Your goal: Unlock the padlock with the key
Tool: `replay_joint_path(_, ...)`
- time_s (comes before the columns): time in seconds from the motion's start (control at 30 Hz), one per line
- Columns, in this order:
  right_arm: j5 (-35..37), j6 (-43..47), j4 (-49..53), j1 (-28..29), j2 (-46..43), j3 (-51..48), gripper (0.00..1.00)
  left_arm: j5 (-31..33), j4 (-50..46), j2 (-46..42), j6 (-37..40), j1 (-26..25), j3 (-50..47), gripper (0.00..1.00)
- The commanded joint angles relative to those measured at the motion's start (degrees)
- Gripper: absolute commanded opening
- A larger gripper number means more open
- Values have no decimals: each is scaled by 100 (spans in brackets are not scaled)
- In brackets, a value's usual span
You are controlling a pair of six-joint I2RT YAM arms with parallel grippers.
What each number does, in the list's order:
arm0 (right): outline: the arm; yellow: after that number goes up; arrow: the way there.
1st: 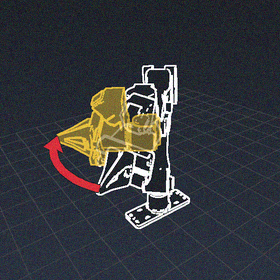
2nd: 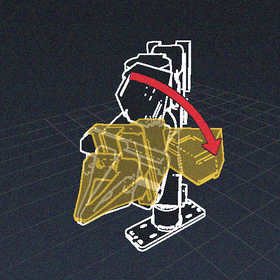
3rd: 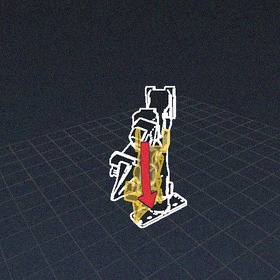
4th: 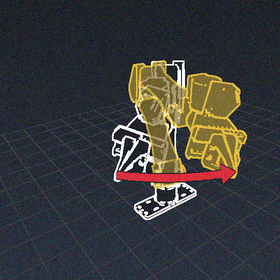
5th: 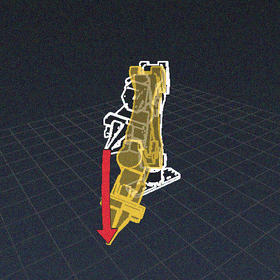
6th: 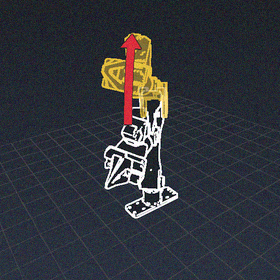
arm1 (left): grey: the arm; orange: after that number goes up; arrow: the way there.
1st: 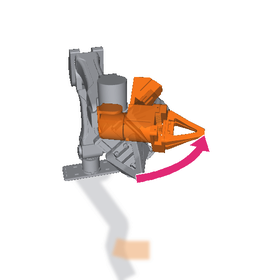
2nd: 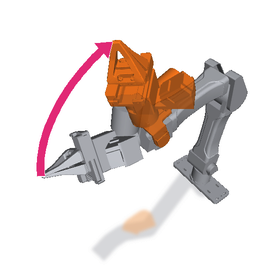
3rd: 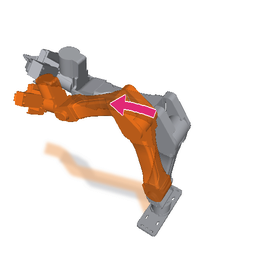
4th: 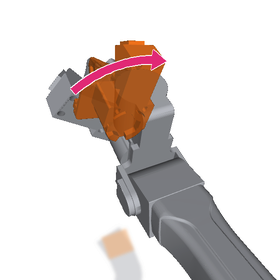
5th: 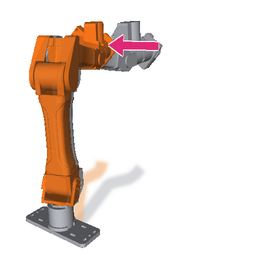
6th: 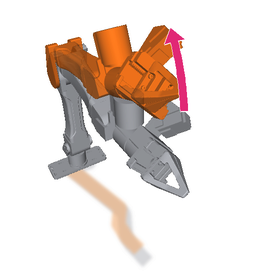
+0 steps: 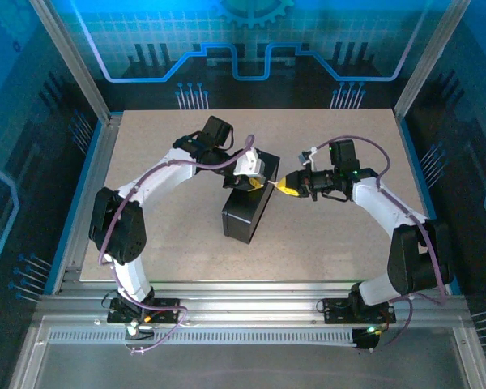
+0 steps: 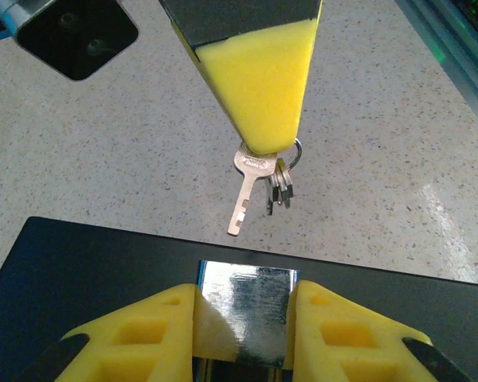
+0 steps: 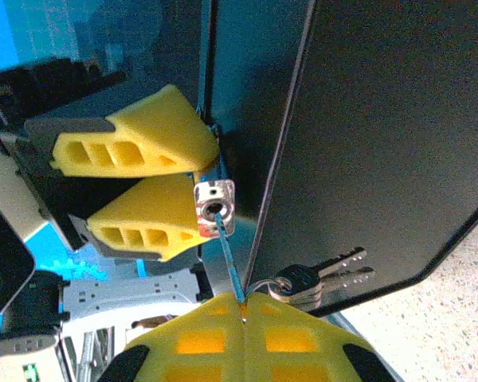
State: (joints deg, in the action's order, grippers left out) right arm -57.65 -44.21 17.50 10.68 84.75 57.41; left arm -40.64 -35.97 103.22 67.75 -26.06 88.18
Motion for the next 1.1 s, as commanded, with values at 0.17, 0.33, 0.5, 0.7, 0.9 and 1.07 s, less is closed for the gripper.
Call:
replay_joint_path(0.17,-404,463,351,-58,-209,1,0,-649,-374,-21,617,94,391,10)
replay_joint_path(0.33,-375,430,311,30,-171,47,0,-751,-369,-29,626,88,411,9)
replay_joint_path(0.5,-368,339,152,102,-128,60,0,-756,-376,-46,605,94,400,9)
replay_joint_path(0.7,-327,266,65,211,-51,122,0,-770,-372,-43,583,92,392,9)
replay_joint_path(0.9,-261,222,-14,268,-31,124,0,-864,-378,-22,564,94,393,9)
replay_joint_path(1.07,-265,230,-29,271,7,96,0,-879,-376,-47,572,93,367,9)
